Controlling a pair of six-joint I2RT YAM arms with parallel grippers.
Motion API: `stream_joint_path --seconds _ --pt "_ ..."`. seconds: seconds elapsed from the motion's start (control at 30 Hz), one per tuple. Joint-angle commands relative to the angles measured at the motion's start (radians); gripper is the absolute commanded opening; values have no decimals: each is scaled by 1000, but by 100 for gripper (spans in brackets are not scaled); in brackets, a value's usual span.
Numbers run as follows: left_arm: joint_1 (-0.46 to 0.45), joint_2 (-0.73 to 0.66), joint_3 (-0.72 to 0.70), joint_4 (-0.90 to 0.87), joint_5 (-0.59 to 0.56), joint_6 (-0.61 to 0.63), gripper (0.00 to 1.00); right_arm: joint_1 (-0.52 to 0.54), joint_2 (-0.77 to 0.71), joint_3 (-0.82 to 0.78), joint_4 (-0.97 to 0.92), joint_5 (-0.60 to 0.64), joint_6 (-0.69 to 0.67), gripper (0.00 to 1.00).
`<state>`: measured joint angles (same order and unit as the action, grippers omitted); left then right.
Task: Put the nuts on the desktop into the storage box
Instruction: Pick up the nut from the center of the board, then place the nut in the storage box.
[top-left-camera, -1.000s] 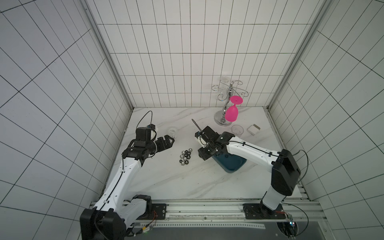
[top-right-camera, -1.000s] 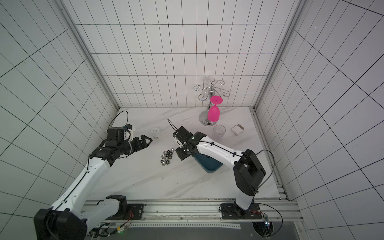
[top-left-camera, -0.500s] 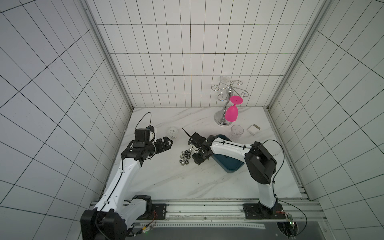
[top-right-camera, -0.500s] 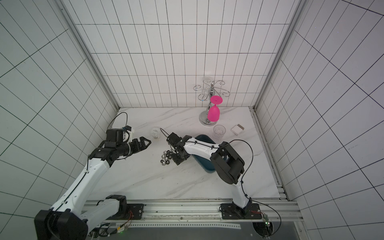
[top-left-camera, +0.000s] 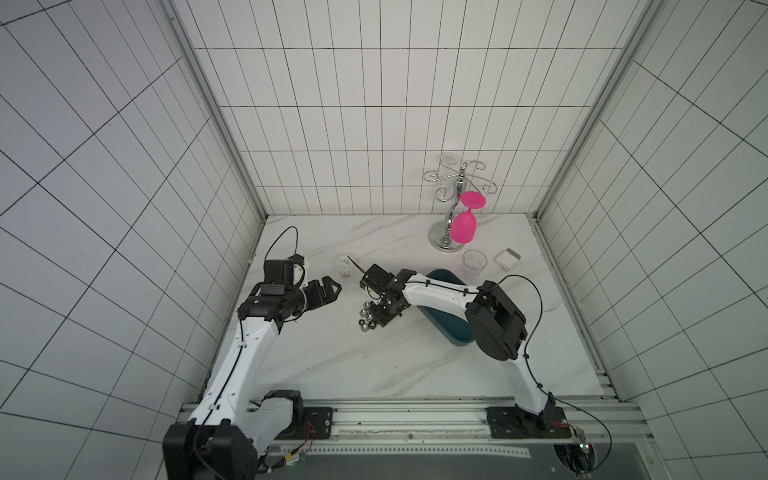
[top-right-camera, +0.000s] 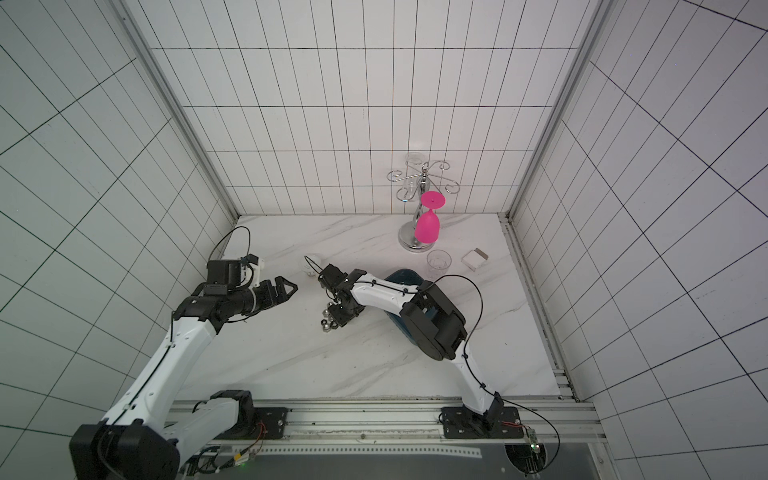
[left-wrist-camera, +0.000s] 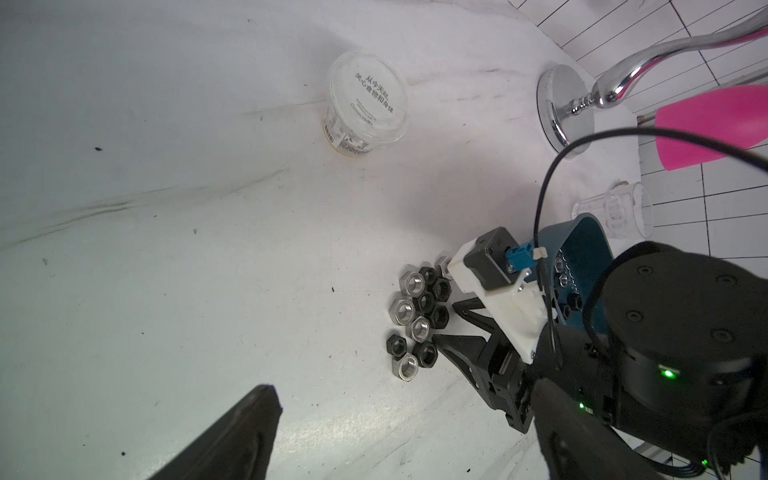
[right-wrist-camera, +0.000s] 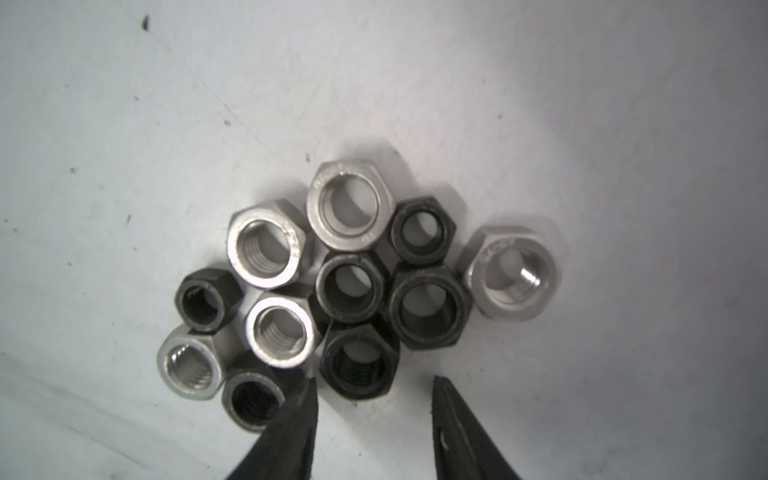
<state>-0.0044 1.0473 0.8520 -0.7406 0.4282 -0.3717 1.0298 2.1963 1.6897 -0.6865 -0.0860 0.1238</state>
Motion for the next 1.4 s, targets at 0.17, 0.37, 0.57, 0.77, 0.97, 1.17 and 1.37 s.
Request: stream_joint_path --seconds 0.17,0.37,0.57,0.77,0.97,1.17,1.37 --pt "12 -30 -8 -20 15 31 98 24 68 88 -42 17 -18 37" --pt "12 -28 -8 -6 36 22 98 30 38 76 -42 35 -9 19" --pt "7 -4 5 38 137 19 98 17 -156 -34 13 40 33 17" --pt "-86 36 62 63 106 -3 98 -77 -430 -234 93 40 113 17" --pt "-241 110 89 146 41 -85 98 -248 -564 -363 51 42 143 17" --pt "-339 169 84 210 -11 -150 98 -367 -521 -392 24 33 124 18" --pt "-365 200 92 219 -25 -166 98 -410 -400 -368 47 17 86 19"
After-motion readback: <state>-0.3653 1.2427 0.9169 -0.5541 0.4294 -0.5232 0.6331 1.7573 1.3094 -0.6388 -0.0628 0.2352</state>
